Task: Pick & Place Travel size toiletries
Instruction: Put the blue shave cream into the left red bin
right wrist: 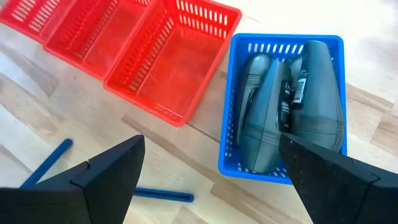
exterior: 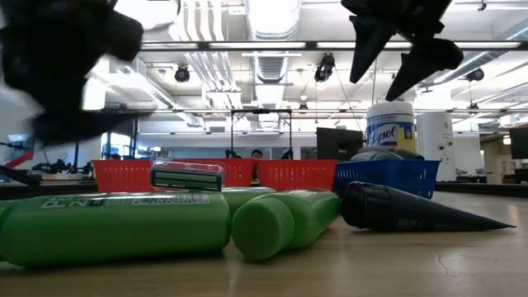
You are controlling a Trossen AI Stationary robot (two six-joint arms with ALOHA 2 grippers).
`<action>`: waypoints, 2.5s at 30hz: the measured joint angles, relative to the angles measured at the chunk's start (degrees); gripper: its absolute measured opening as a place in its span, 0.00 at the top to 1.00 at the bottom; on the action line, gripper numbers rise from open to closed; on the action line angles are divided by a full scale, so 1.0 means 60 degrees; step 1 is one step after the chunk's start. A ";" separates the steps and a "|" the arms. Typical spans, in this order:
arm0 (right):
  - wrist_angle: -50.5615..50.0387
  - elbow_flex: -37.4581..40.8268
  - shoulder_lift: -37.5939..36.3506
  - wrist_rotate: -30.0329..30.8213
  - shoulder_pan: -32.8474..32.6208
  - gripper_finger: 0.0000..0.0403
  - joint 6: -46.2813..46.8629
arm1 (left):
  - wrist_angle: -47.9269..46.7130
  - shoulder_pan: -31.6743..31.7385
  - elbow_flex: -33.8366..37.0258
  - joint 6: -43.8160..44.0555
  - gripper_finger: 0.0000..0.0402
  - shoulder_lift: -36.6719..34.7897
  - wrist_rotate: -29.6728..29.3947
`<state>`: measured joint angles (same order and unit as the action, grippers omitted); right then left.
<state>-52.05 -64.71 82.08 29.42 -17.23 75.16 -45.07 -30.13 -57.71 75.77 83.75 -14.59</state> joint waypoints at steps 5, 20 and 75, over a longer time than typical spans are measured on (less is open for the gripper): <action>-0.0004 0.0071 0.0000 0.0110 -0.0001 0.09 0.0471 | -0.0407 0.0967 0.0395 0.1259 0.76 -0.1924 -0.2929; 0.0145 0.0095 0.0026 0.0322 -0.0014 0.09 0.1208 | 0.3498 0.4717 0.4449 0.1511 0.76 -0.3928 -0.1013; 0.4510 -0.0210 0.3281 -0.5236 -0.1637 0.09 -0.7579 | 0.2935 0.2806 0.2816 -0.3132 0.43 -0.4323 -0.0725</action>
<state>-24.98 -65.97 101.77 -2.00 -27.05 29.69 -27.46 -13.30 -40.82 56.98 57.81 -18.94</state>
